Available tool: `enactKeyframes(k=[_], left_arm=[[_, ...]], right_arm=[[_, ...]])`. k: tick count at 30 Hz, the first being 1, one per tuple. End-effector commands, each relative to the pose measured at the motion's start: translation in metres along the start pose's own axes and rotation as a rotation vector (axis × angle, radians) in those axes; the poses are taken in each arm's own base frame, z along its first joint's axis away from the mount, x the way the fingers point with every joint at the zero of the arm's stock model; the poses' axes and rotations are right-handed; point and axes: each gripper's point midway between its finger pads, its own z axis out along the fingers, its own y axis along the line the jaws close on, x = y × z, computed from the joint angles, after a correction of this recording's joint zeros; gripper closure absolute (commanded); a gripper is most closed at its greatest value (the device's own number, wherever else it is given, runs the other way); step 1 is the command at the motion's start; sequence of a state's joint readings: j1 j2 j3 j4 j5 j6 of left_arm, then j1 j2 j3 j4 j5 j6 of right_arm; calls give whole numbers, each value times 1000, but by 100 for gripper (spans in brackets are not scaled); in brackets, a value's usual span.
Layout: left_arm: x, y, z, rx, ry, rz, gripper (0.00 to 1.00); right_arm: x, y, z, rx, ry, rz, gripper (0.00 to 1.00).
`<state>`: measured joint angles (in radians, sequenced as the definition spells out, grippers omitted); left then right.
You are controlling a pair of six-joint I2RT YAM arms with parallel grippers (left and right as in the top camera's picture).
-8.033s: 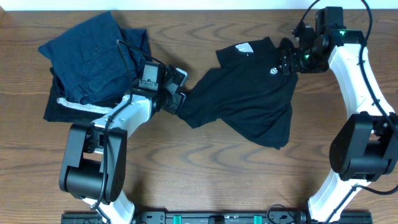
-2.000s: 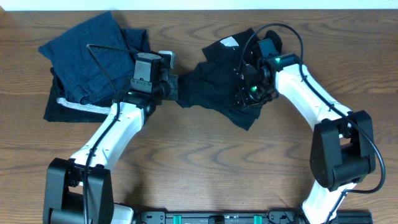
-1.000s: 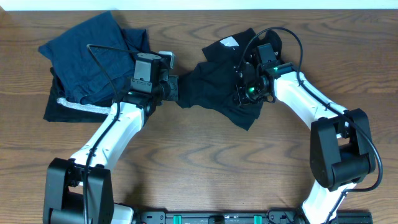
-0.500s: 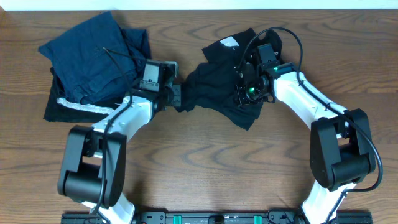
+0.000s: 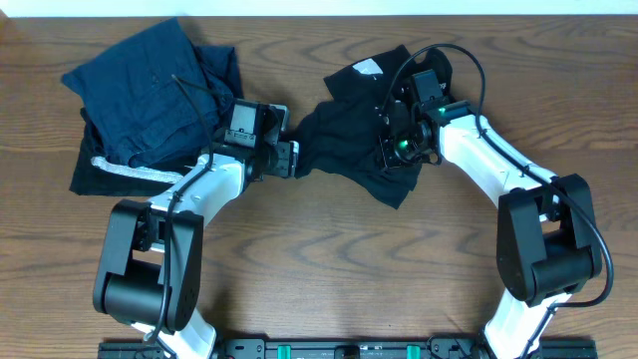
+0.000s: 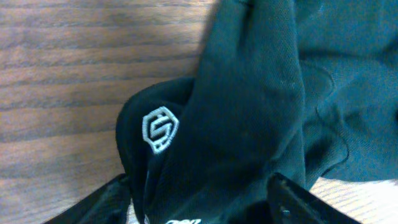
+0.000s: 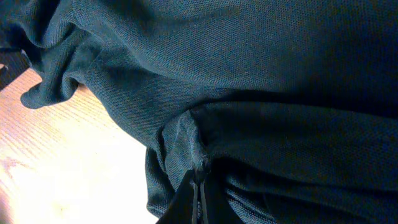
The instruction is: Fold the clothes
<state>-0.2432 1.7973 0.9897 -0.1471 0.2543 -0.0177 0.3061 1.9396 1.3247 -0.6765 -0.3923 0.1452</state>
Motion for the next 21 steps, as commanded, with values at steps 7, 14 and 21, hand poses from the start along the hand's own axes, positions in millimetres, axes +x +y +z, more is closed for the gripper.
enactKeyframes(k=[7,14,21], left_arm=[[10,8,0,-23,37,244,25],[15,19,-3,-22,61,207,26],[15,-1,-3,113,46,200,26]], right_arm=[[2,2,-2,-1,1,-2,99],[5,1,-2,1,12,2,99],[5,1,-2,1,12,2,99]])
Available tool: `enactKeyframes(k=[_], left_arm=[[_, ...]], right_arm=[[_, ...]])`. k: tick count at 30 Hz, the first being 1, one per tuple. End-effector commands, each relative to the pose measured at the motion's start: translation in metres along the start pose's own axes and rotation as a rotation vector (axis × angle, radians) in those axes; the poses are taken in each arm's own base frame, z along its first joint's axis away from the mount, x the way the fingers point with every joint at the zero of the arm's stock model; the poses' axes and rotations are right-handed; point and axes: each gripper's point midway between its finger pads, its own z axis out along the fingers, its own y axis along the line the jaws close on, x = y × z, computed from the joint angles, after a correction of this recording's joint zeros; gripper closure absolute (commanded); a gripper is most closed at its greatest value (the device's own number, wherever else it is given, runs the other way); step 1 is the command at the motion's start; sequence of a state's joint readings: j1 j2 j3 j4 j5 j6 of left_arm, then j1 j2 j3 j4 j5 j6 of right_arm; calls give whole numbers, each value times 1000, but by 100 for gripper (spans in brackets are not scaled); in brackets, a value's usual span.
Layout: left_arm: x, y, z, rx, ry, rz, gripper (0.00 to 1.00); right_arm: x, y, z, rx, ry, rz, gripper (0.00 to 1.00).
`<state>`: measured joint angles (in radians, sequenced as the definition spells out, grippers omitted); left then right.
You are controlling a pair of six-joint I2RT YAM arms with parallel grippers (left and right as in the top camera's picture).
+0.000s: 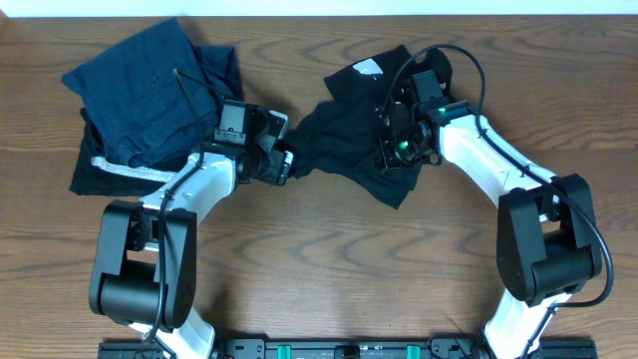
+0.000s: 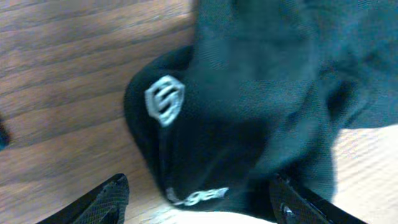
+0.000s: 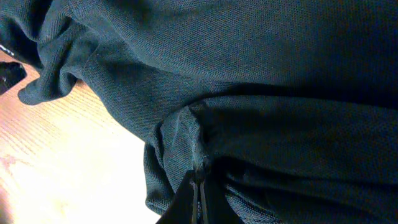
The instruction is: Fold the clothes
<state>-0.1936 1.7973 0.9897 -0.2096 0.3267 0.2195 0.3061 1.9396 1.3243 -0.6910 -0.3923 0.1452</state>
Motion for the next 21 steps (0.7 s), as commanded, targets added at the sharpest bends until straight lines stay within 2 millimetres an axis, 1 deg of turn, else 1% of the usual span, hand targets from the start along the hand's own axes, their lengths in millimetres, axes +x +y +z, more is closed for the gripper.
enactKeyframes(k=[1,3,6,10,13,15,18,20,21], left_arm=[[0,-9,2,60,-12,23,26],[1,-8,7,60,-11,37,26],[7,-6,18,64,9,34,26],[4,0,18,59,-5,26,27],[6,5,16,64,-1,6,39],[9,6,16,70,11,-6,43],[11,2,15,96,14,-13,52],[10,2,13,96,14,-16,60],[10,2,12,96,13,-17,69]], right_arm=[[1,2,-2,-1,-2,-4,99],[1,2,-2,-1,0,-3,99],[3,2,-2,-1,4,-1,99],[3,2,-2,0,5,-1,99],[3,2,-2,0,5,-1,99],[3,2,-2,0,5,-1,99],[3,2,-2,0,5,-1,99],[3,2,-2,0,5,-1,99],[3,2,-2,0,5,-1,99]])
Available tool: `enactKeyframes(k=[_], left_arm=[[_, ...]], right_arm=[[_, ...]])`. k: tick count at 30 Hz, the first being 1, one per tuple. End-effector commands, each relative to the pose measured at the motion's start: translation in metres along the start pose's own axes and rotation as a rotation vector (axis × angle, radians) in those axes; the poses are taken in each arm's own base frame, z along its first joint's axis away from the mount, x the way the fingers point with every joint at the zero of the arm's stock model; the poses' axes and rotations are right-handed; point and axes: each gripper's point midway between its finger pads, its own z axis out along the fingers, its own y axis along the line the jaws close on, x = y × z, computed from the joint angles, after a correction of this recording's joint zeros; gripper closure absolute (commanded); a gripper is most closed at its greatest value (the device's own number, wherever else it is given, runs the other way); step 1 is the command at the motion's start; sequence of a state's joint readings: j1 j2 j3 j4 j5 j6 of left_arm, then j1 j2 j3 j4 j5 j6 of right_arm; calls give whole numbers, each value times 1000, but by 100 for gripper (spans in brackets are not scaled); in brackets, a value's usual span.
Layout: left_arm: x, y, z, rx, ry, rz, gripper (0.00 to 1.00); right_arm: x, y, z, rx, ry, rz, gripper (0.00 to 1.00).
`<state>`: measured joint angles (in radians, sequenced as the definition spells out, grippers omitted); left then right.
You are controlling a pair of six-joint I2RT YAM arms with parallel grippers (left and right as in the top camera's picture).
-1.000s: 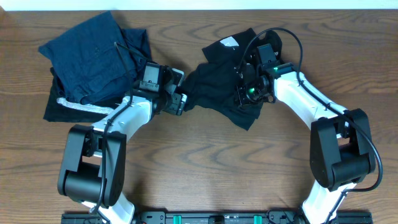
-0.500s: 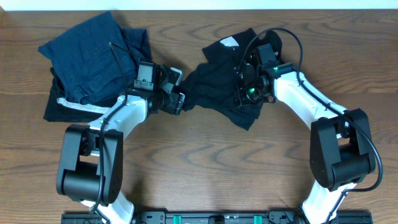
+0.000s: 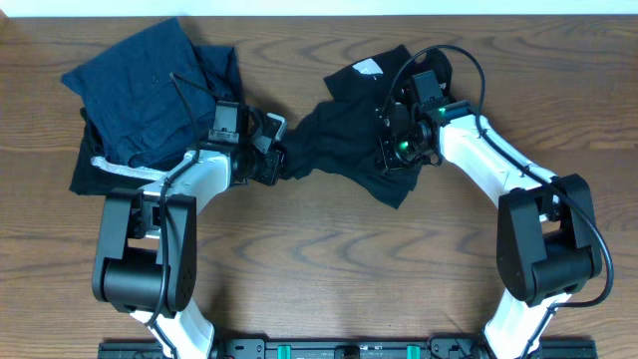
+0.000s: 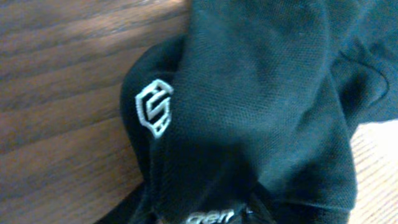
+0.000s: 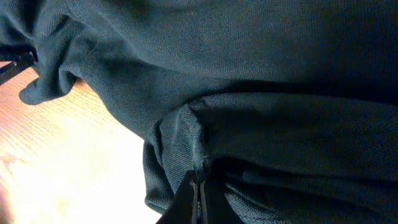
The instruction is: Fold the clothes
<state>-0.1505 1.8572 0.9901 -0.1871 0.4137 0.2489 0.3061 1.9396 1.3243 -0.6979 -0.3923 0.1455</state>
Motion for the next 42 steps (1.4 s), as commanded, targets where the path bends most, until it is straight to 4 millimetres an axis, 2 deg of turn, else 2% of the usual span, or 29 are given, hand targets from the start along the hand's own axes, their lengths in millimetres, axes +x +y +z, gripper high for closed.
enactKeyframes(k=[1,2,6,8,10,14,17,21,24,26,28,35,38,42], left_arm=[[1,-4,-2,25,2,-6,81],[0,-5,-3,24,0,-21,94],[-11,-13,-17,50,-24,-48,94],[-24,-26,-32,103,-61,-41,94],[-40,-33,-49,119,-114,-61,94],[-77,-44,-97,104,-257,-43,94],[-110,-56,-143,101,-407,-43,94],[-146,-71,-202,107,-598,-25,94],[-169,-83,-245,130,-726,-38,94],[-184,-92,-275,150,-803,-46,94],[-195,-99,-298,162,-850,-44,94],[-216,-120,-364,191,-970,-27,94],[-213,-129,-385,191,-980,-22,94],[-196,-140,-413,173,-985,-32,94]], right_arm=[[1,2,-2,-2,-1,-4,99],[1,2,-2,-2,-2,-4,99],[-3,4,-10,-32,-21,3,99],[-9,6,-23,-63,-52,5,99],[-16,3,-47,-71,-104,18,99],[-28,-12,-119,-48,-269,45,99],[-28,-30,-187,-14,-425,100,99],[-11,-58,-266,56,-617,195,99],[3,-77,-311,117,-742,240,99],[11,-81,-343,147,-825,214,99],[16,-81,-365,162,-881,190,99],[32,-77,-427,260,-962,173,99],[41,-78,-446,310,-981,204,99],[51,-78,-458,334,-988,233,99]])
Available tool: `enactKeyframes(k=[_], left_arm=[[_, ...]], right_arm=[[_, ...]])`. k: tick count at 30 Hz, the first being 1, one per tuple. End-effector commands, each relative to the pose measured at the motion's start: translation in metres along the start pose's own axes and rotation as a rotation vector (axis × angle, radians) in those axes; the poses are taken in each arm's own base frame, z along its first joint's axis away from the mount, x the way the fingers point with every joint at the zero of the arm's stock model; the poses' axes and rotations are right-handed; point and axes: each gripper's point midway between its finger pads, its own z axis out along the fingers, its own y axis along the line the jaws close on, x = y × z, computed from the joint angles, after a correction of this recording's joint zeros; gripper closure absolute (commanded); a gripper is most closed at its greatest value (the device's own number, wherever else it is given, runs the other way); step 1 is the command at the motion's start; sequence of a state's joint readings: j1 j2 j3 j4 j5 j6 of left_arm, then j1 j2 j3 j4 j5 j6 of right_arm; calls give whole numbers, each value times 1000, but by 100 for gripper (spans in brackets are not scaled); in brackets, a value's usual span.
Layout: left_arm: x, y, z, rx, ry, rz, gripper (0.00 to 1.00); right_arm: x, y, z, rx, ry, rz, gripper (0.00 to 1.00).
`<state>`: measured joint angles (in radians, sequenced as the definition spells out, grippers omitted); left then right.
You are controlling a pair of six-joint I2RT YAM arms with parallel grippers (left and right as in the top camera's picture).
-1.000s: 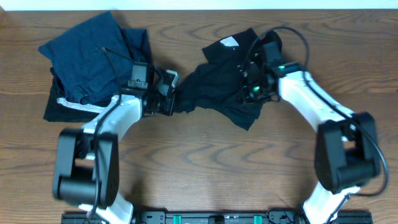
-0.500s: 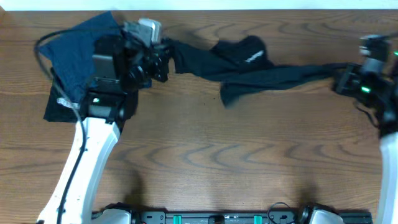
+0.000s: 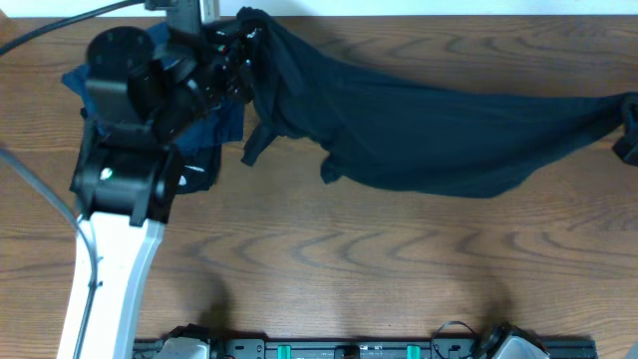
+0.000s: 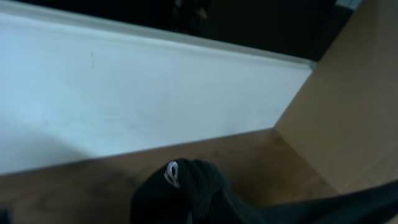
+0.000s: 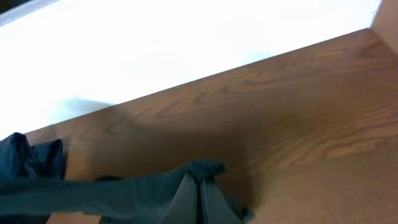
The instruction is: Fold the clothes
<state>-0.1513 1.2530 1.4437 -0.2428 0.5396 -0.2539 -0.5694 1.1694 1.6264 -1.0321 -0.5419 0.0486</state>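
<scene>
A dark teal-black shirt [image 3: 419,120] hangs stretched in the air across the back of the table, from upper left to the right edge. My left gripper [image 3: 239,25] is raised high at the upper left, shut on the shirt's bunched end; the left wrist view shows that bunch with a white logo [image 4: 171,173], and the gripper [image 4: 189,218] is nearly hidden under cloth. My right gripper [image 5: 199,186] is shut on the other end, its fingers pinching a small tuft [image 5: 205,167]. In the overhead view it is almost out of frame at the right edge.
A pile of dark blue clothes [image 3: 227,122] lies at the back left, largely covered by my raised left arm [image 3: 125,150]; it also shows in the right wrist view [image 5: 34,158]. The wooden table [image 3: 349,269] ends at a white wall behind.
Both grippers were low on the table, shut on the crumpled shirt near its middle. Now they are raised and far apart, and the shirt is pulled out long between them.
The shirt lay crumpled at the table's back middle, my right gripper shut on a fold and my left open around the logo edge. The left then stood shut on that edge. Now the shirt hangs stretched between both raised grippers.
</scene>
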Motion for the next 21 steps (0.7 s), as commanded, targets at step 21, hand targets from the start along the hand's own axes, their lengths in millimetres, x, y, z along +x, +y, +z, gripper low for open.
enactKeyframes(k=[21], left_arm=[[-41,-82,-174,-104,-146,-88,94]], right_arm=[[6,13,-77,161,46,20,99]])
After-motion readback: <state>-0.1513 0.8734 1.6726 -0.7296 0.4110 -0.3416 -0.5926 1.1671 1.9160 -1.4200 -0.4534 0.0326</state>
